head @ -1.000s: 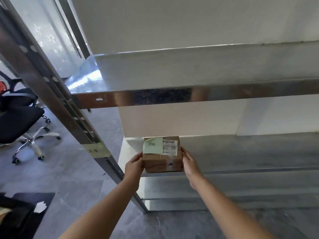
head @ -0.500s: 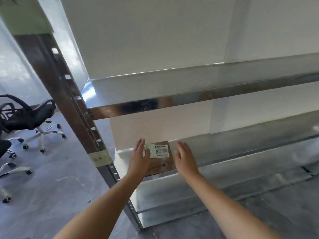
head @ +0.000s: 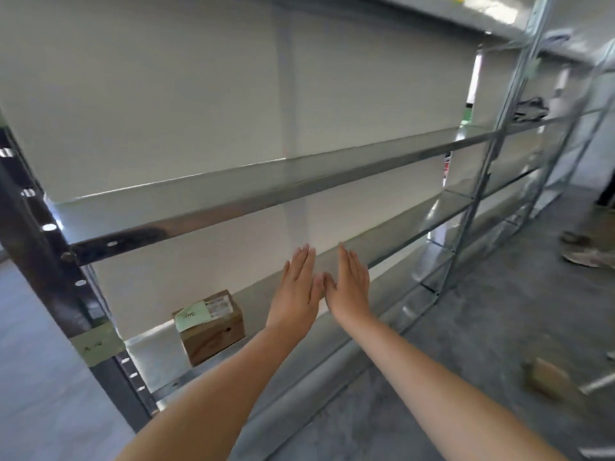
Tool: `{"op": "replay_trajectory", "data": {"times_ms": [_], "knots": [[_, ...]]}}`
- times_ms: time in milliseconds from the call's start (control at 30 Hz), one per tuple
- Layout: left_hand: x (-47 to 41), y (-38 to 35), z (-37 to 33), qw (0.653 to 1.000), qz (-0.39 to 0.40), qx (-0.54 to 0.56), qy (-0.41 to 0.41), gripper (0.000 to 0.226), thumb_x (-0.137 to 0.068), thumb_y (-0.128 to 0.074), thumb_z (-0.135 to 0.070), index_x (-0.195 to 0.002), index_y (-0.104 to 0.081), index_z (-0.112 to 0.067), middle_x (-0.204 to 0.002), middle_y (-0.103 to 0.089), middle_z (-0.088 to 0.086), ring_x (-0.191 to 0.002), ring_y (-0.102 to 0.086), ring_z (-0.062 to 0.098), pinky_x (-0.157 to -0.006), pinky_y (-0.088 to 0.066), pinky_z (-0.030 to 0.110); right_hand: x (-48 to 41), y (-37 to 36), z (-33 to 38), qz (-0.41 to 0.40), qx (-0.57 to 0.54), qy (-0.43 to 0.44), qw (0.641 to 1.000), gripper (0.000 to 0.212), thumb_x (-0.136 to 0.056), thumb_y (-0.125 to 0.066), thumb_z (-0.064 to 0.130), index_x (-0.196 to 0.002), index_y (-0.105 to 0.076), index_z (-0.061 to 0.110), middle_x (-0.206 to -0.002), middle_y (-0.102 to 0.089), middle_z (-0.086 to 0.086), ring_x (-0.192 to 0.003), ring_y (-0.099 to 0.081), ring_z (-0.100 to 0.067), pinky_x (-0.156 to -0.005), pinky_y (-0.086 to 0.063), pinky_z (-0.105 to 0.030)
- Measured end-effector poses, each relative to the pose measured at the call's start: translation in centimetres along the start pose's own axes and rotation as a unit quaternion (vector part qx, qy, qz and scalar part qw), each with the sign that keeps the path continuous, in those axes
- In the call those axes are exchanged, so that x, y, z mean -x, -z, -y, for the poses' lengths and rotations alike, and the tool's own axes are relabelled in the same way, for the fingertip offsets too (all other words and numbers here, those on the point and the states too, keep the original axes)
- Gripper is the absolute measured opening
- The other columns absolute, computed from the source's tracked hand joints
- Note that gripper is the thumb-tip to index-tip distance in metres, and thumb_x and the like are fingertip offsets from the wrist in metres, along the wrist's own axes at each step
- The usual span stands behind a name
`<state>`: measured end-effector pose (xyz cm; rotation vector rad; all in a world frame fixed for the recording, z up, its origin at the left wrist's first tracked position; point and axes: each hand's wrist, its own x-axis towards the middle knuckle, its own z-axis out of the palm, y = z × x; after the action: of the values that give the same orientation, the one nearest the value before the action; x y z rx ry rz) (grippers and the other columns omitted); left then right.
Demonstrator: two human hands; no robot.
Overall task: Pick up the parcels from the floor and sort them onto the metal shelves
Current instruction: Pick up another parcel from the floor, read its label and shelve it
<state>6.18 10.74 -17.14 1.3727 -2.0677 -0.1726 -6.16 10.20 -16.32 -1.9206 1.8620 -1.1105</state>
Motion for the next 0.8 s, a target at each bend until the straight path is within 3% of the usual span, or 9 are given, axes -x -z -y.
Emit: {"op": "replay_trajectory", "data": {"times_ms": [100,233,333,467,667,800], "knots": [[-0.4,-1.2,-3.2,0.998,0.006,0.009,-0.060,0.056,-0.108,-0.014,-0.036,-0.160,-0.003,-0.018,-0.161,0.012,-0.014,-0.151,0.016,0.003,-0.118,0.016,0.017,0.9,4.7,-2.5,-0.036,0.000,0.027,0.999,0.060,-0.103,-0.040,0.019,-0.158,-0.015,0.018,-0.164,-0.020,-0.001,-0.152,-0.014,-0.018,-0.122,-0.006,-0.030],[-2.0,-2.7,-8.0,0.994,0.001,-0.003,-0.106,0.058,-0.107,-0.011,-0.039,-0.160,-0.004,-0.016,-0.165,0.008,-0.008,-0.152,0.015,0.005,-0.120,0.016,0.019,2.0,10.0,-6.1,-0.082,0.057,0.008,0.995,0.057,-0.105,-0.034,0.023,-0.158,-0.015,0.016,-0.166,-0.015,0.002,-0.153,-0.006,-0.012,-0.125,-0.004,-0.045],[-3.3,-4.5,-12.1,0.990,0.004,-0.008,-0.143,0.065,-0.102,-0.003,-0.044,-0.160,-0.007,-0.014,-0.166,0.005,-0.004,-0.154,0.010,0.011,-0.124,0.010,0.027,2.6,13.5,-8.6,-0.097,0.088,-0.011,0.991,0.057,-0.106,-0.030,0.029,-0.159,-0.012,0.017,-0.167,-0.009,0.005,-0.153,0.002,-0.010,-0.124,0.007,-0.041],[-4.2,-7.6,-16.6,0.977,0.019,-0.020,-0.211,0.063,-0.104,-0.007,-0.040,-0.159,-0.014,-0.010,-0.168,-0.007,0.004,-0.155,0.000,0.015,-0.127,-0.002,0.036,3.4,17.6,-12.0,-0.102,0.141,-0.007,0.985,0.056,-0.107,-0.026,0.031,-0.159,-0.010,0.018,-0.167,-0.005,0.005,-0.153,0.006,-0.007,-0.124,0.008,-0.037],[-6.9,-12.9,-23.8,0.967,0.016,-0.025,-0.253,0.059,-0.107,-0.016,-0.037,-0.158,-0.019,-0.006,-0.166,-0.013,0.008,-0.155,-0.007,0.020,-0.126,-0.004,0.036,4.2,23.4,-18.6,-0.126,0.198,-0.047,0.971,0.058,-0.107,-0.023,0.035,-0.159,-0.004,0.019,-0.167,0.002,0.006,-0.151,0.012,-0.006,-0.123,0.010,-0.039],[-9.4,-16.7,-29.6,0.960,0.004,-0.041,-0.275,0.062,-0.105,0.000,-0.043,-0.157,-0.009,-0.011,-0.166,-0.005,0.004,-0.155,-0.001,0.018,-0.126,0.000,0.035,3.9,28.0,-23.3,-0.150,0.203,-0.087,0.964,0.059,-0.107,-0.021,0.037,-0.159,0.001,0.019,-0.167,0.005,0.007,-0.151,0.015,-0.006,-0.123,0.013,-0.039]]}}
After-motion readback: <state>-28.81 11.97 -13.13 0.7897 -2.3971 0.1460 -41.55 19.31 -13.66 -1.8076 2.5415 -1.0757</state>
